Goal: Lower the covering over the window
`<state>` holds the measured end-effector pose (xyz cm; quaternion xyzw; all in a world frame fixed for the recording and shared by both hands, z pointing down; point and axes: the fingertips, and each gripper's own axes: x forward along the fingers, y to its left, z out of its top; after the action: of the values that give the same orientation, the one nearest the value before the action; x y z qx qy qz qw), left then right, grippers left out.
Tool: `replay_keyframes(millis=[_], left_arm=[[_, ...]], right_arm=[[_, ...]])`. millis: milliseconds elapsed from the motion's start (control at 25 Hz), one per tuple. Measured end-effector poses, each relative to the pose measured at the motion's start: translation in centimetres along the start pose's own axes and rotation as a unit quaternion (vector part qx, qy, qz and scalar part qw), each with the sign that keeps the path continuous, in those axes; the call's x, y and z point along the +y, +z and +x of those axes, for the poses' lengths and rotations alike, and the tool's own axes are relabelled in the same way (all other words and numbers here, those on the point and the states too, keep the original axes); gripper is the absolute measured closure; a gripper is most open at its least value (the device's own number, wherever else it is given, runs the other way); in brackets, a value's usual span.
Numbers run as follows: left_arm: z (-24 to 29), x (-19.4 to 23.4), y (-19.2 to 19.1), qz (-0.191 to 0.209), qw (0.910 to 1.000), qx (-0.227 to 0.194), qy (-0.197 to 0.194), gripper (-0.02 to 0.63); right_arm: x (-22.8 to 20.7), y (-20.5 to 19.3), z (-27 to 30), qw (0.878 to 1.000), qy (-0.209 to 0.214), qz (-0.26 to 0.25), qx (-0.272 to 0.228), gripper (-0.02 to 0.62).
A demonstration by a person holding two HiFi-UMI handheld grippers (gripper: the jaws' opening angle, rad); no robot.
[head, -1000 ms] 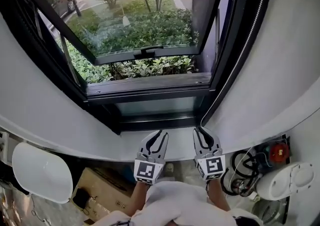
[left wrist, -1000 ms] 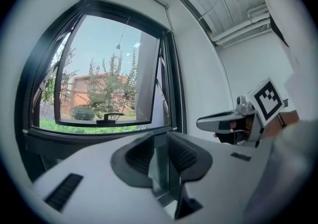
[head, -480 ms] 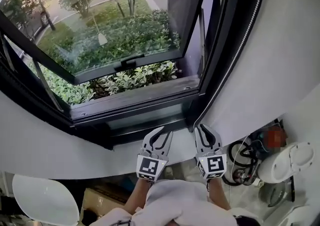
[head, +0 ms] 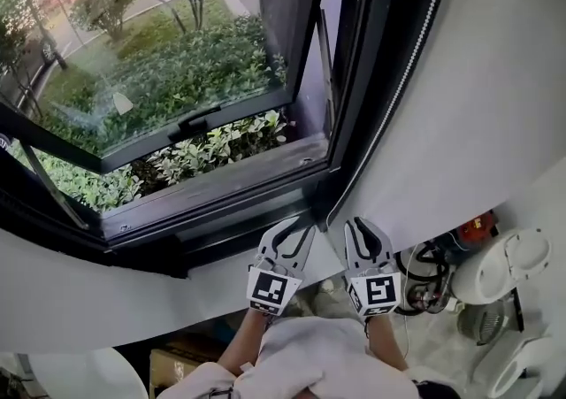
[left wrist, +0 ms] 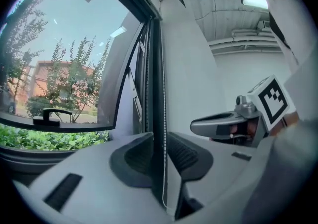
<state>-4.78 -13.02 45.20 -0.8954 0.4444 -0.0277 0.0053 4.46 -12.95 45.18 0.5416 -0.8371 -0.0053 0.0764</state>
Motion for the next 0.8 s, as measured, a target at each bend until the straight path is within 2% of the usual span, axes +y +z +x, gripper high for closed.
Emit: replay_keyframes(millis=[560,800], left_arm=[[8.0,-2.1,-0.4,0.010,0.9992,0.006,-0.038,0.511],[10.6,-2.0,-0.3,0.013,0.9991,0.003,-0.041,0.508]], right_arm=[[-3.9,-0.1,1.2,1.000,-0.015,0.012,0.005,0.526],[-4.9,-0.1,1.2,1.000,-0.019,0.013,0.003,0.526]])
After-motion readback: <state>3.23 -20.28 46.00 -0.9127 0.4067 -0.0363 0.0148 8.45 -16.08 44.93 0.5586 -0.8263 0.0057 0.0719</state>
